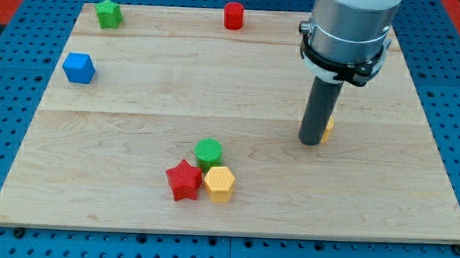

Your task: Move the yellow heart to the centre right of the board

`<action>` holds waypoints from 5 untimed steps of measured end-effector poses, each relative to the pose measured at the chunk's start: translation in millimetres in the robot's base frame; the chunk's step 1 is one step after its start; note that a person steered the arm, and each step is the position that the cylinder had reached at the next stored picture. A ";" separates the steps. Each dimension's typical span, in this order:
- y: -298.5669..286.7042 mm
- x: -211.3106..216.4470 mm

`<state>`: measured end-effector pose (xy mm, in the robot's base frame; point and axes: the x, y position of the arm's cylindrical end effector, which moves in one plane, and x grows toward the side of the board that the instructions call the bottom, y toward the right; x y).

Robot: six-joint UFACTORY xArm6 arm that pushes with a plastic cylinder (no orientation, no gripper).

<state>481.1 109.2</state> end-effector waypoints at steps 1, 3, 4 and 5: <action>0.0 -0.1; 0.3 -21.1; 21.3 -47.2; 25.3 -48.4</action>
<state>432.6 134.5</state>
